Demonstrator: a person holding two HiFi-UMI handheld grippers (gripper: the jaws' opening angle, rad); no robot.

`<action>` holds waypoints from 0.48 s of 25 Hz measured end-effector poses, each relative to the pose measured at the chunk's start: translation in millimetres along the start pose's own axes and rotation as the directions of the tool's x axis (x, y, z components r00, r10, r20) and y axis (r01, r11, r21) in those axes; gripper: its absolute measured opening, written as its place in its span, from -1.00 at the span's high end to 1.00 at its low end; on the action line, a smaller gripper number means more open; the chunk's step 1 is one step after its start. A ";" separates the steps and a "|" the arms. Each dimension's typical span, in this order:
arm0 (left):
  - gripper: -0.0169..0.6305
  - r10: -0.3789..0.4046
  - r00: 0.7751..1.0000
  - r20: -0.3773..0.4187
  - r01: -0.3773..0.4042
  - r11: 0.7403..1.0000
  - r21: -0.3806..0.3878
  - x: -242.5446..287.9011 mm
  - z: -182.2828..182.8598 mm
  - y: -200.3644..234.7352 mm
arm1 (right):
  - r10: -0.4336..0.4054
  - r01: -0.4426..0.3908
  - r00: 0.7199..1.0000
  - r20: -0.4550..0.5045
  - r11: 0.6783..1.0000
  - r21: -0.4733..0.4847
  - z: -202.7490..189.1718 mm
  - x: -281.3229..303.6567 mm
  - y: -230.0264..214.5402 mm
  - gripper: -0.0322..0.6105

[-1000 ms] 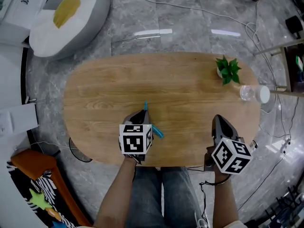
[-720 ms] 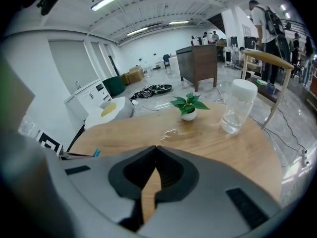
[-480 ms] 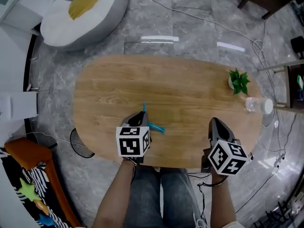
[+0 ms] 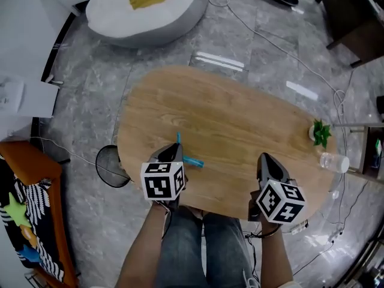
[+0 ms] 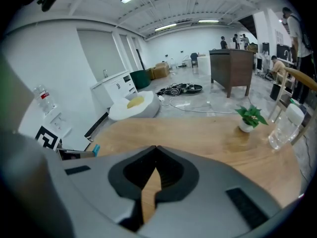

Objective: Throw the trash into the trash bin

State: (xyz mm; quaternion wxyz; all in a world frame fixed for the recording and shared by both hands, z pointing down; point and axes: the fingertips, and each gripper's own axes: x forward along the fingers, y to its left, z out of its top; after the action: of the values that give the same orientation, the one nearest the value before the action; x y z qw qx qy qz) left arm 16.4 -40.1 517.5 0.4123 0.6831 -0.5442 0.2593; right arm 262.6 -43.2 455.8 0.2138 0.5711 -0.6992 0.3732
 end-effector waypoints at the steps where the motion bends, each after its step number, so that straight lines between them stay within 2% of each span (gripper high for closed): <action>1: 0.91 0.010 1.000 0.010 -0.010 1.000 -0.021 -6.9 1.9 9.5 | 0.011 -0.012 1.000 -0.008 1.000 -0.014 0.8 2.8 11.4 0.89; 7: 0.91 0.080 0.994 0.073 -0.070 0.989 -0.128 -46.3 12.4 68.8 | 0.088 -0.092 0.995 -0.046 0.992 -0.091 4.4 22.2 83.6 0.89; 12: 0.91 0.144 0.984 0.109 -0.117 0.967 -0.225 -81.8 15.0 121.6 | 0.155 -0.168 0.984 -0.086 0.970 -0.177 6.8 40.7 149.8 0.89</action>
State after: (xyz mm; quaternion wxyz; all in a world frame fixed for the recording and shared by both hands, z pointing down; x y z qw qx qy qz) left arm -123.8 -17.7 478.1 0.4320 0.6112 -0.6379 0.1815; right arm 109.5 -64.1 439.4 0.2592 0.4765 -0.7666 0.3437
